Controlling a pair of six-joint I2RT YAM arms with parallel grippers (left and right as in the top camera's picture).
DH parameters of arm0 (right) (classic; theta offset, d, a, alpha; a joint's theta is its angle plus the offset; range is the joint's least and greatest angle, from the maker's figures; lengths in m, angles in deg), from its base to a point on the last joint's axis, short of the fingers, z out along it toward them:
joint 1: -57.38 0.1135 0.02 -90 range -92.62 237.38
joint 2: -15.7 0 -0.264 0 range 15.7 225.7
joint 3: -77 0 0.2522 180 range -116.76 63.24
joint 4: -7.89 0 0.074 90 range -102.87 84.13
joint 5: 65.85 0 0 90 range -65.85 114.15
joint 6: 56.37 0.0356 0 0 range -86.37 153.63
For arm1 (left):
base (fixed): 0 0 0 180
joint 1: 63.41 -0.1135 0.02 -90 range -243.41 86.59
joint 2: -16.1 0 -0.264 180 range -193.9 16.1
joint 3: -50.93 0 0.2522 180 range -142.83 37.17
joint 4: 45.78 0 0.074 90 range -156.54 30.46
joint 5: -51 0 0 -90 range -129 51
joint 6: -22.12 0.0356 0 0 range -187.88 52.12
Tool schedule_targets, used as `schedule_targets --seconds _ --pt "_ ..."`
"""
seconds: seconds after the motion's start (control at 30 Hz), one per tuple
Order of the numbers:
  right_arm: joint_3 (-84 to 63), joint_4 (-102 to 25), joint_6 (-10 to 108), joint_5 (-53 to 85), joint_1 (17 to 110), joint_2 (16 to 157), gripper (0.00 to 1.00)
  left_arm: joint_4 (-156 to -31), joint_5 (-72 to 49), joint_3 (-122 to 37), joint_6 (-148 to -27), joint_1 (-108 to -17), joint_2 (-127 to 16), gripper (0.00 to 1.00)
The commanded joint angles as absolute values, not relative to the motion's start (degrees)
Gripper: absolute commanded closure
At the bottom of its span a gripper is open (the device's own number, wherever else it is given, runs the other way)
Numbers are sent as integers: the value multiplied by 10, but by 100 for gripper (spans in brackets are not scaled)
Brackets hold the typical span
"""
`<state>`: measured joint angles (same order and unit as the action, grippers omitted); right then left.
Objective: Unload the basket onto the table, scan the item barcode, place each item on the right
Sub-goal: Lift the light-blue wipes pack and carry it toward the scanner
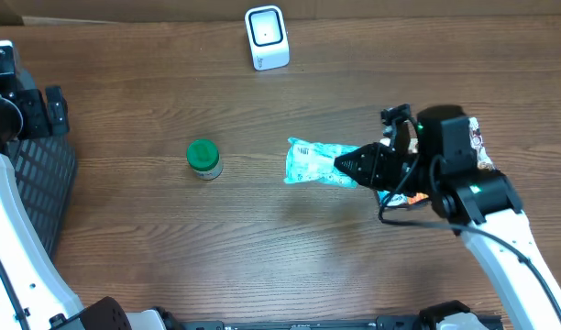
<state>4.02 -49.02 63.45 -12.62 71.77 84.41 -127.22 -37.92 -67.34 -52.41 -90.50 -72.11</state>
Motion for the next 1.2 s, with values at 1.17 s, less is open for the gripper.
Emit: schedule_targets --seconds 1.17 --pt "-524 -789 482 199 781 1115 96 -1270 -379 -676 -511 -904 -724 0"
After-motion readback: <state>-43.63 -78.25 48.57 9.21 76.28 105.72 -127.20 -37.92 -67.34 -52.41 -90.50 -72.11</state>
